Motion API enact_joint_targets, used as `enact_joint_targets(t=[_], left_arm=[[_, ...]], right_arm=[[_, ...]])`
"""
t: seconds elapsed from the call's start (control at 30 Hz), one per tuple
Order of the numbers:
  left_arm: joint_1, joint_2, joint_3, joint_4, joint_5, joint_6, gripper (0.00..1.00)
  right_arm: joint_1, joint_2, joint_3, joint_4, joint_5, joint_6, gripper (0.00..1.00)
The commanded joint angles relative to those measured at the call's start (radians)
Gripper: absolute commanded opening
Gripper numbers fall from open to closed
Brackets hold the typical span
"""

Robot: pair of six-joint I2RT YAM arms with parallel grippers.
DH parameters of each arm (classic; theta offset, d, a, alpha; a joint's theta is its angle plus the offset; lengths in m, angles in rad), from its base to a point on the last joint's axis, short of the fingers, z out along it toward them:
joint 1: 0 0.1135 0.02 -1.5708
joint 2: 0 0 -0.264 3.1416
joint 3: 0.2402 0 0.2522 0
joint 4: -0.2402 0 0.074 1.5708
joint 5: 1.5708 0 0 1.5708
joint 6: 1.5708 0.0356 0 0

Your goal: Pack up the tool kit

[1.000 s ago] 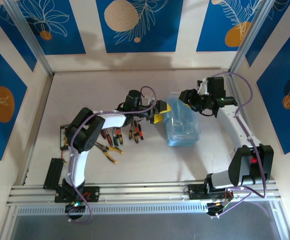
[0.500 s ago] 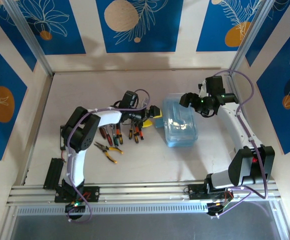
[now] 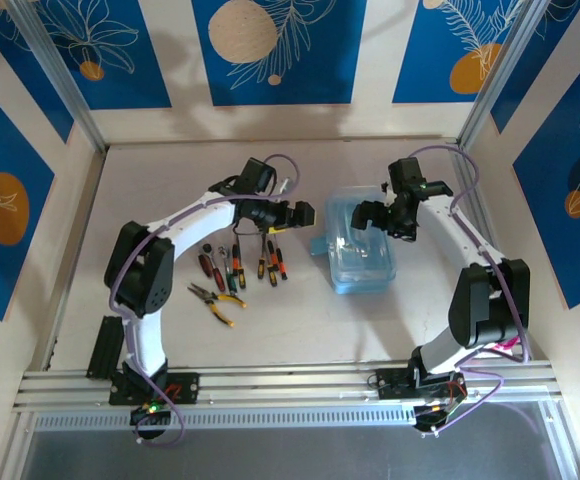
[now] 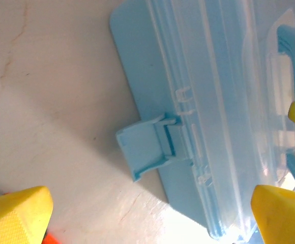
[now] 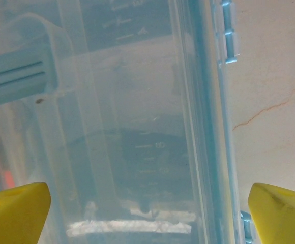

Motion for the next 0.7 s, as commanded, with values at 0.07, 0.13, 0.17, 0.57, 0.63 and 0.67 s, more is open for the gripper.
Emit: enact_joint_targets(t=[0.07,0.13,0.17,0.57,0.63,0.67], left_arm=[[0.010,-0.040,-0.006,-0.098,-0.055,0.057,1.00],[0.011,-0.043,-0.012,-0.097,-0.056,0.054,1.00],[0.010,-0.043,-0.014,-0.096,-0.056,0.053,1.00],[0.012,-0.036,0.016,-0.115,-0.056,0.063,1.00],[0.012,-0.034,0.025,-0.117,-0.053,0.065,1.00],[0.011,-0.033,0.030,-0.117,-0.048,0.066,1.00]], right_arm=[[0.015,0.050,0.022,-0.005,0.026,-0.026,0.94],[0.017,0.057,0.020,-0.001,0.030,-0.028,0.89],[0.017,0.056,0.016,0.003,0.027,-0.026,0.86],[-0.076,-0.071,-0.084,0.153,-0.253,-0.036,0.56],[-0.112,-0.102,-0.126,0.207,-0.345,-0.029,0.56],[-0.129,-0.114,-0.144,0.233,-0.390,-0.025,0.56]])
